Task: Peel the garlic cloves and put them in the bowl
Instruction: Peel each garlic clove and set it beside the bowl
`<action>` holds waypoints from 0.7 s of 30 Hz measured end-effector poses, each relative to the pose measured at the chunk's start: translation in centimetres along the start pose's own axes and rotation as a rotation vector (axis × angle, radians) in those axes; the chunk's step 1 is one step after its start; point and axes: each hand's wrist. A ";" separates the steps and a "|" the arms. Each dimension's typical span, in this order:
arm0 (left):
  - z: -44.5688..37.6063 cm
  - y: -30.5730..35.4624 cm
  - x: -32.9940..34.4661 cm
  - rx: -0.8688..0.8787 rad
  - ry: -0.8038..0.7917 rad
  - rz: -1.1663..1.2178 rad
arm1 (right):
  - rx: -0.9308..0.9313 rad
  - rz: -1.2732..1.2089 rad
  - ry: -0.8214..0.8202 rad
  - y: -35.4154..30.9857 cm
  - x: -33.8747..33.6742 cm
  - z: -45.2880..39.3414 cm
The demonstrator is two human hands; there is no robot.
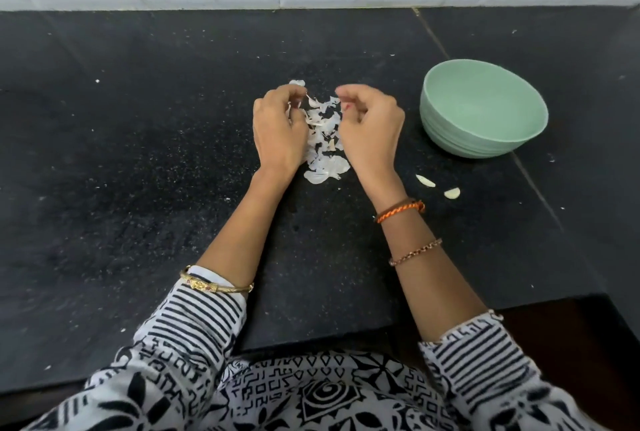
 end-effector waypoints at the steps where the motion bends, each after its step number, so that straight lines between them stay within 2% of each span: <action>1: -0.4 -0.2 0.0 -0.004 0.031 0.013 | 0.006 -0.004 0.000 0.0 0.4 -0.6; 5: -2.2 -0.8 -0.1 -0.060 0.140 0.062 | 0.065 -0.003 -0.015 0.6 1.2 -2.5; 9: -3.3 -1.3 0.2 -0.070 0.146 0.063 | 0.062 0.059 -0.070 1.6 2.0 -3.6; 12: -3.7 -1.6 0.5 -0.091 0.126 0.055 | -0.027 0.187 -0.171 1.8 3.1 -4.7; 16: -3.9 -2.1 0.7 -0.118 0.053 0.015 | -0.183 0.408 -0.391 1.6 4.4 -5.2; 21: -3.7 -2.0 0.6 -0.139 0.010 0.059 | -0.225 0.538 -0.427 1.5 4.6 -5.3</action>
Point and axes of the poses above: each hand's wrist, its own z-axis away from the middle knuckle, its own x-axis out of the palm, y = z × x, and after that the axes turned 6 degrees about z, right-handed
